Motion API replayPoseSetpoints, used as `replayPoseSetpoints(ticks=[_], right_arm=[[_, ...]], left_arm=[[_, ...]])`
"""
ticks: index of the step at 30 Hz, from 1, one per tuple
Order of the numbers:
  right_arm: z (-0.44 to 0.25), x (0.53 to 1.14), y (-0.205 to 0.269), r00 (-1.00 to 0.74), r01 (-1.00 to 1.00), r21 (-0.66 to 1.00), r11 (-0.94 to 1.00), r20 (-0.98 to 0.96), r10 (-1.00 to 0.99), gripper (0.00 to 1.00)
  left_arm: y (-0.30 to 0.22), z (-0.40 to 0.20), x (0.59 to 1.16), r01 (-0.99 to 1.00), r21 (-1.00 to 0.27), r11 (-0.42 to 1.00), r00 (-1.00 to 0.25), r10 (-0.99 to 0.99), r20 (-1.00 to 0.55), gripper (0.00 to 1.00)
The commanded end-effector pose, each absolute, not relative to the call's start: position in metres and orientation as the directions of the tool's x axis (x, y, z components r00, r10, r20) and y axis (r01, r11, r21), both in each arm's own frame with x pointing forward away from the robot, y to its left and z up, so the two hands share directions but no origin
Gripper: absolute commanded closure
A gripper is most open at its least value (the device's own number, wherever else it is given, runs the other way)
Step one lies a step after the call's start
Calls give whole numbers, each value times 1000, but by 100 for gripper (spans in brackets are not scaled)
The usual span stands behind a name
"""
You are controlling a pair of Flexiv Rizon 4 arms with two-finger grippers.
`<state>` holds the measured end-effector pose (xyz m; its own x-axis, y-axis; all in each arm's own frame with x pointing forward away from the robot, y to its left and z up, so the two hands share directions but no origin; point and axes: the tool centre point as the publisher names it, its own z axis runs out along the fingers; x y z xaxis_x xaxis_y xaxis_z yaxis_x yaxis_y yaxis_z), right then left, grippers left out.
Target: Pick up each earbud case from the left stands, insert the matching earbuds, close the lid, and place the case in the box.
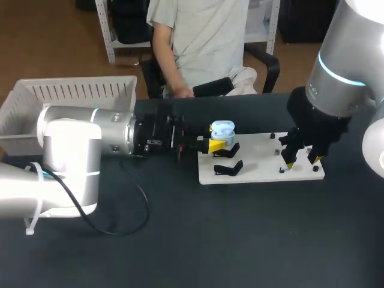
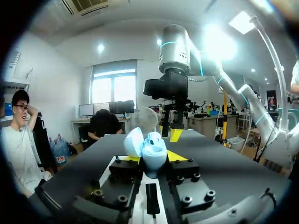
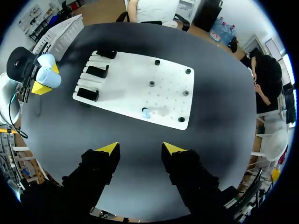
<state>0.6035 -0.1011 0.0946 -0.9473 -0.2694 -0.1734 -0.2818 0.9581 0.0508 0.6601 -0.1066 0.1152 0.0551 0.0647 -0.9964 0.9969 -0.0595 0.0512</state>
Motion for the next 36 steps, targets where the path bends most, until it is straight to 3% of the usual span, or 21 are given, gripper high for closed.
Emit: replayPoseSetpoints(ticks=[1, 6, 10, 36], right_arm=[[77, 612, -106, -941, -295, 60, 954, -192, -279, 40], [66, 627, -104, -947, -279, 75, 957, -186, -261, 42], [60, 633, -99, -956, -256, 102, 961, -175, -236, 50], [35, 648, -92, -991, -111, 174, 978, -99, -94, 55]], left_arm=[[-107, 115, 660, 997, 51, -58, 55, 66, -996, 100], [-107, 115, 660, 997, 51, -58, 55, 66, -996, 100], [-107, 115, 660, 997, 51, -58, 55, 66, -996, 100], [-107, 115, 660, 997, 51, -58, 55, 66, -996, 100]])
